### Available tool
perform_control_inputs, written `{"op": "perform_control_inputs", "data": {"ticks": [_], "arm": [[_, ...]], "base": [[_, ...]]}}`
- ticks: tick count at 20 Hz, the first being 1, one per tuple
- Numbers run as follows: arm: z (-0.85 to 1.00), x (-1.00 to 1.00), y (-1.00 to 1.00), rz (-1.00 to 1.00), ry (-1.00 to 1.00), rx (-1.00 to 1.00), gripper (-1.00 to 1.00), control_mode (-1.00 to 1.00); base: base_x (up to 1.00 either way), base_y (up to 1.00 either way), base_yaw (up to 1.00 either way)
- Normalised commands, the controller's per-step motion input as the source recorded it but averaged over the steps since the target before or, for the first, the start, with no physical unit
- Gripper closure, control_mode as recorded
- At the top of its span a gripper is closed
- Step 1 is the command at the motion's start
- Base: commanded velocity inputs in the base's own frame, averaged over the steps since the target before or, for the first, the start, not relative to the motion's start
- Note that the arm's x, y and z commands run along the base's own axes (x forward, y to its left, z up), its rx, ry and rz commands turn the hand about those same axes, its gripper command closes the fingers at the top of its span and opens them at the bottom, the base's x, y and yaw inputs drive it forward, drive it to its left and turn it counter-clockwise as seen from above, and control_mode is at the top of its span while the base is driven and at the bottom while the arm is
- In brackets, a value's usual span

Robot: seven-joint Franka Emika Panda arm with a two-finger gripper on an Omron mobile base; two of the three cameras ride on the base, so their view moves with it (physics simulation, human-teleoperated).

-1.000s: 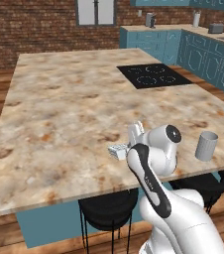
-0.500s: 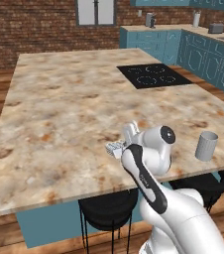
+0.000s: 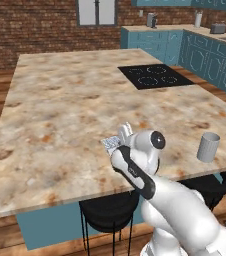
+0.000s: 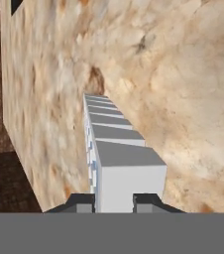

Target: Open the freezer door, pick up the ice cube tray from the freezer, and place it on the dining counter.

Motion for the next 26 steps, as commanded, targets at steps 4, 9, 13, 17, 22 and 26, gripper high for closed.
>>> {"op": "perform_control_inputs", "data": {"ticks": [4, 9, 13, 17, 22, 26], "arm": [[-0.34, 0.62, 0.00, 0.00, 0.01, 0.00, 1.00, -1.00], [-0.40, 0.45, 0.00, 0.00, 0.02, 0.00, 1.00, -1.00], [-0.38, 0.34, 0.00, 0.00, 0.06, 0.00, 1.00, -1.00], [0.00, 0.15, -0.04, 0.00, 0.19, 0.00, 1.00, -1.00], [0.09, 0.03, -0.08, 0.00, 0.24, 0.00, -1.00, -1.00], [0.56, 0.00, -0.05, -0.01, 0.19, 0.00, -1.00, -1.00]], "base": [[0.00, 0.00, 0.00], [0.00, 0.00, 0.00], [0.00, 0.00, 0.00], [0.00, 0.00, 0.00], [0.00, 0.00, 0.00], [0.00, 0.00, 0.00]]}}
